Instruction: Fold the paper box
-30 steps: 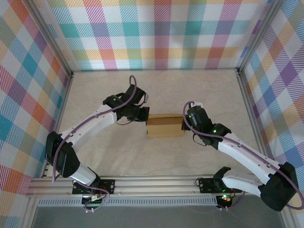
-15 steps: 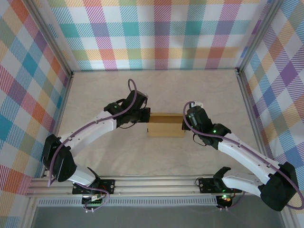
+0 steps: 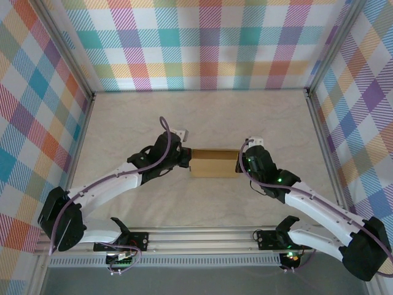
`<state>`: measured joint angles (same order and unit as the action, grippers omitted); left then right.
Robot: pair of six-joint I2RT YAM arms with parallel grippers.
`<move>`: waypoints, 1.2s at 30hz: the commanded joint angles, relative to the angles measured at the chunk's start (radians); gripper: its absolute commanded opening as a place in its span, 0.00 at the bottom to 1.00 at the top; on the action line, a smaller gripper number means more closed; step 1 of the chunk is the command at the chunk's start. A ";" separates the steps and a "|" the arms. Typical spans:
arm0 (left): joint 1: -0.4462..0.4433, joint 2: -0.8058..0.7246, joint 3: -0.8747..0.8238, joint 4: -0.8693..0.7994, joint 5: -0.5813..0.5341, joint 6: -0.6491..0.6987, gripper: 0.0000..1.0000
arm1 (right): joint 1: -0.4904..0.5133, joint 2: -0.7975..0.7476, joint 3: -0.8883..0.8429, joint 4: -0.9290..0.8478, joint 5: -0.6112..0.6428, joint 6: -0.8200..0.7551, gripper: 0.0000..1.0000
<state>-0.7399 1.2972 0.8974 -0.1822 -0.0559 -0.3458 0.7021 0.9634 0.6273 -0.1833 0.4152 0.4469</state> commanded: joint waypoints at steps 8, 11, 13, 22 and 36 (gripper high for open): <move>-0.040 -0.014 -0.155 0.090 -0.029 0.048 0.03 | 0.022 -0.050 -0.140 0.149 -0.098 -0.058 0.00; -0.046 -0.036 -0.189 0.122 -0.036 0.056 0.03 | 0.022 -0.081 -0.153 0.148 -0.105 -0.066 0.00; -0.049 -0.050 -0.202 0.132 -0.041 0.068 0.03 | 0.022 -0.106 -0.149 0.135 -0.112 -0.071 0.00; -0.100 -0.096 -0.270 0.171 -0.160 0.131 0.03 | 0.022 -0.190 -0.138 0.107 -0.131 -0.066 0.35; -0.115 -0.103 -0.288 0.179 -0.196 0.151 0.04 | 0.021 -0.100 0.089 -0.175 -0.063 0.299 0.71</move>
<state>-0.8394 1.1866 0.6567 0.0963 -0.2562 -0.2070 0.7197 0.7990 0.6342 -0.2268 0.3164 0.5617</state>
